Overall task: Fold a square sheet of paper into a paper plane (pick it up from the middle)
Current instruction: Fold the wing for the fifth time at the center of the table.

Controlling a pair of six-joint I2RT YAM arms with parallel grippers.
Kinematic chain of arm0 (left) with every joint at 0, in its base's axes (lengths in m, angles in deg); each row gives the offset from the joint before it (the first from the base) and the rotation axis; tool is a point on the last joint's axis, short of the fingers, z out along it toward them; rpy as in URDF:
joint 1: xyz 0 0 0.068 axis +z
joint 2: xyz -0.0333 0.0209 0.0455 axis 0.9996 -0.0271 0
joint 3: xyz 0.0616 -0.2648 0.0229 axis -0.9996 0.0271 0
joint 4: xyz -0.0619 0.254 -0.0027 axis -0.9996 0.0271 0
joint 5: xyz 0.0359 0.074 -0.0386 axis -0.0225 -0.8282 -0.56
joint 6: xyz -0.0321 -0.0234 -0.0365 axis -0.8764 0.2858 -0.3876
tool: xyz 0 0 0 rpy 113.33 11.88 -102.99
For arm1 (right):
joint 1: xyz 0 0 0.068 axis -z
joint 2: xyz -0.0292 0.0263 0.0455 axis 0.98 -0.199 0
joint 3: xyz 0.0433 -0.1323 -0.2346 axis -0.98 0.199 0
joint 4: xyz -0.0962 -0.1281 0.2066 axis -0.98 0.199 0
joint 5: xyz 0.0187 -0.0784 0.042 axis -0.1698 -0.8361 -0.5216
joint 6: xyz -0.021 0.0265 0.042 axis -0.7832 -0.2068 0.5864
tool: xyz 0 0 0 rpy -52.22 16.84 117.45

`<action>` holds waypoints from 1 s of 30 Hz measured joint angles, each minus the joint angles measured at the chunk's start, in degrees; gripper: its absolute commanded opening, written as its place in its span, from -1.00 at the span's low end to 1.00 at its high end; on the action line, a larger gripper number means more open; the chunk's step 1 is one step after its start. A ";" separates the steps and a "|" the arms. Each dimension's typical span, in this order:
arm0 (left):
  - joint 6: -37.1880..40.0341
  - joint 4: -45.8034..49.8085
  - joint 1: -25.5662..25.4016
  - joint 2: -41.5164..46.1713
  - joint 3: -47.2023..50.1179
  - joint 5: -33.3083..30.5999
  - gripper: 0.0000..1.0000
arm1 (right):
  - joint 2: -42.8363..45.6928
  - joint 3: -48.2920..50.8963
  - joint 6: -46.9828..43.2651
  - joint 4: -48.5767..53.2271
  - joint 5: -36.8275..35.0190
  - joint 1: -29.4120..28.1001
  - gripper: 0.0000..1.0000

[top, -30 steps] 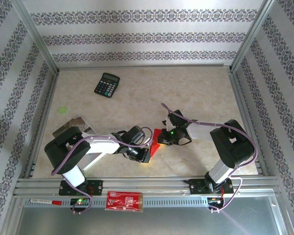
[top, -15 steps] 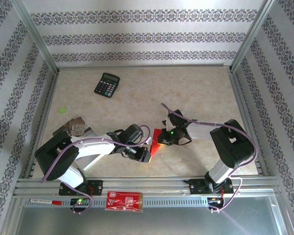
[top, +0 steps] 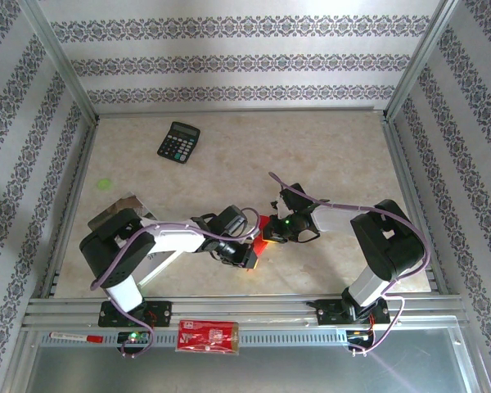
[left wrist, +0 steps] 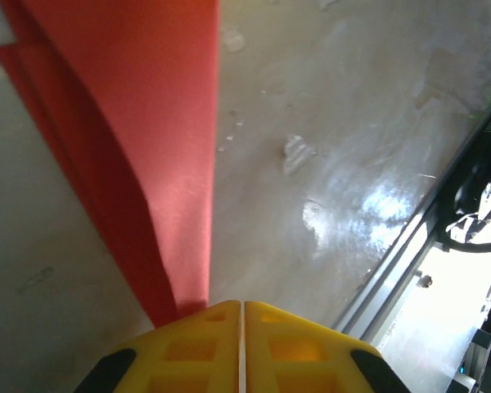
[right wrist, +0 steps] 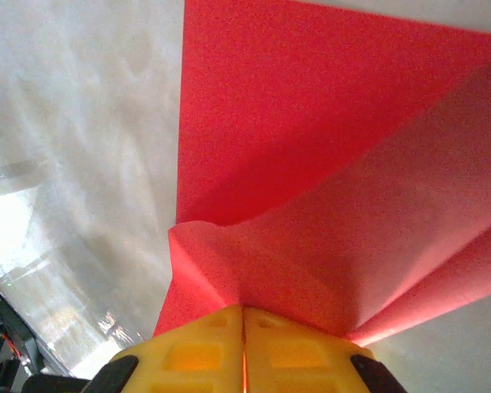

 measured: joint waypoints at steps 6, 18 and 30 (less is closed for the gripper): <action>-0.09 -1.62 0.96 -0.85 0.33 0.70 -0.87 | 0.00 0.00 -0.02 0.00 0.00 0.00 -0.83; -3.76 -9.60 2.89 -1.99 4.33 4.96 -1.00 | 0.00 -0.44 -0.02 0.61 0.02 0.00 -0.77; -7.23 -15.08 3.74 -2.14 6.95 6.88 -1.00 | 7.58 0.74 2.60 -0.59 0.66 0.00 -0.75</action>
